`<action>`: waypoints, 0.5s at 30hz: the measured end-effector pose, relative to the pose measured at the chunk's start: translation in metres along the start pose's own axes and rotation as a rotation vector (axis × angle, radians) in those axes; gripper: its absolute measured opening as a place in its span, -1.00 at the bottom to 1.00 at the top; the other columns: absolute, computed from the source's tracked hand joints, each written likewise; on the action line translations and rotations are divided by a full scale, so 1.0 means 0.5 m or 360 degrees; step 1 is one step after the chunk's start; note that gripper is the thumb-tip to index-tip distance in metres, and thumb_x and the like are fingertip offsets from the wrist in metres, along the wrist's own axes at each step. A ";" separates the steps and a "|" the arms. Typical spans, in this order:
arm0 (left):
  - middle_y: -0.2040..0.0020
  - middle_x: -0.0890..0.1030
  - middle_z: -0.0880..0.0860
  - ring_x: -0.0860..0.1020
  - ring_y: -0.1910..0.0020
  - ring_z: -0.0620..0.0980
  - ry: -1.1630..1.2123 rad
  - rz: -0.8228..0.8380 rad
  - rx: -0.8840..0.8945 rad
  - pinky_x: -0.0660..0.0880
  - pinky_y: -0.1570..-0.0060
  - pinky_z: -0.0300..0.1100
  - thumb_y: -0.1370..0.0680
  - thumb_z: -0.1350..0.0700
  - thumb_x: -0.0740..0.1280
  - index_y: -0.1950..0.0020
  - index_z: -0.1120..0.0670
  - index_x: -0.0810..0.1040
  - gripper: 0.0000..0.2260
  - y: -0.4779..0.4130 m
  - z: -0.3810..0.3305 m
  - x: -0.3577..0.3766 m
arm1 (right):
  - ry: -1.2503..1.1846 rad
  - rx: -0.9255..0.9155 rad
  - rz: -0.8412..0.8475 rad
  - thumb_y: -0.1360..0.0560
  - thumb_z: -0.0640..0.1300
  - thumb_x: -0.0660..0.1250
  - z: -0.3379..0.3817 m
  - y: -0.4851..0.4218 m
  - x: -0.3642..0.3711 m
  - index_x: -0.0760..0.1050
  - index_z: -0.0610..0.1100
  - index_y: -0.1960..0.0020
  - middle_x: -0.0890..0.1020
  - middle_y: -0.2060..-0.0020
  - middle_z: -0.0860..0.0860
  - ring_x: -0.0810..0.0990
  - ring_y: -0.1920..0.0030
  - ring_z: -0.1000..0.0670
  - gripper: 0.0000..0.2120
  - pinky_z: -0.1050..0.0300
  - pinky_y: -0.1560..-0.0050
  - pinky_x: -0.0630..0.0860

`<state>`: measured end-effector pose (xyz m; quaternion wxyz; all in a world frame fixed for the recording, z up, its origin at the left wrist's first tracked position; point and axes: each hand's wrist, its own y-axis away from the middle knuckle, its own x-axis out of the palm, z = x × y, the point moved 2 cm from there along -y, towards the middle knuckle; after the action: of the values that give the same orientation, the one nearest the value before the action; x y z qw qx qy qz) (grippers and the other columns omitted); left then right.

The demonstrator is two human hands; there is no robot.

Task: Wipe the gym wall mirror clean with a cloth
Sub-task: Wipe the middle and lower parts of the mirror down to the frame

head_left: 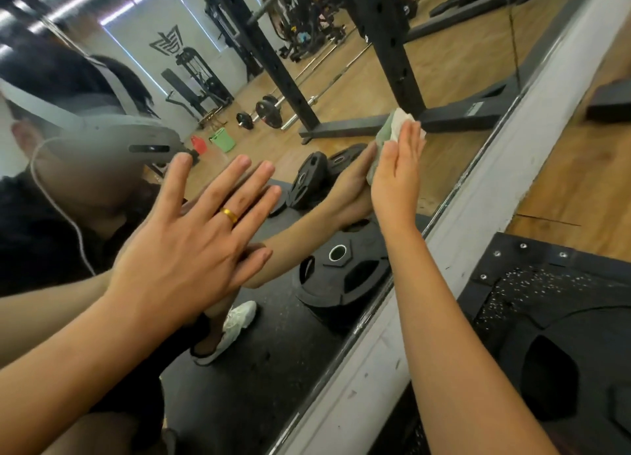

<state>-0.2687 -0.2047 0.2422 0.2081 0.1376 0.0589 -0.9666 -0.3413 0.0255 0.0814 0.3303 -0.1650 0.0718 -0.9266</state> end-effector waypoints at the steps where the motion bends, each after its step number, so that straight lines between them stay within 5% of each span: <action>1: -0.70 0.02 0.17 0.01 -0.68 0.17 0.0048 0.0009 -0.0006 -0.05 -0.55 0.41 -0.69 -0.23 0.01 -0.69 0.14 0.10 -0.34 0.005 -0.001 -0.001 | -0.0055 -0.0025 0.0026 -0.76 -0.04 -0.01 0.029 0.004 0.016 0.04 -0.11 -0.67 0.05 -0.67 -0.01 -0.09 -0.66 -0.02 -0.49 -0.14 -0.64 0.07; 7: -0.69 0.06 0.17 0.07 -0.67 0.20 0.0110 -0.0072 0.0014 -0.01 -0.53 0.44 -0.66 -0.20 0.10 -0.67 0.15 0.17 -0.33 0.015 -0.003 0.011 | 0.0086 -0.0500 0.0147 -0.75 -0.01 -0.01 0.096 -0.037 0.043 0.04 -0.13 -0.67 0.05 -0.67 -0.07 -0.10 -0.67 -0.07 -0.47 -0.16 -0.65 -0.13; 13: -0.69 0.10 0.15 0.09 -0.66 0.20 0.0295 -0.0162 0.0063 0.06 -0.47 0.52 -0.64 -0.17 0.09 -0.68 0.13 0.14 -0.34 0.070 0.014 0.021 | 0.0135 -0.0026 -0.0060 -0.77 -0.06 -0.04 -0.020 -0.169 -0.044 0.02 -0.16 -0.67 0.07 -0.67 -0.07 -0.06 -0.67 -0.05 -0.49 -0.09 -0.65 -0.10; 15: -0.68 0.12 0.17 0.09 -0.66 0.20 0.0571 -0.0205 0.0154 0.19 -0.39 0.55 -0.64 -0.17 0.11 -0.70 0.09 0.04 -0.31 -0.039 -0.005 0.066 | 0.0187 0.0048 -0.0041 -0.77 -0.08 -0.05 -0.035 -0.234 -0.075 0.02 -0.18 -0.67 0.08 -0.67 -0.09 -0.03 -0.67 -0.08 -0.50 -0.11 -0.64 -0.03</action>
<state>-0.3051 -0.1992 0.2313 0.1251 0.3135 0.0571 -0.9396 -0.3890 0.1398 0.0838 0.3160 -0.1064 0.0750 -0.9398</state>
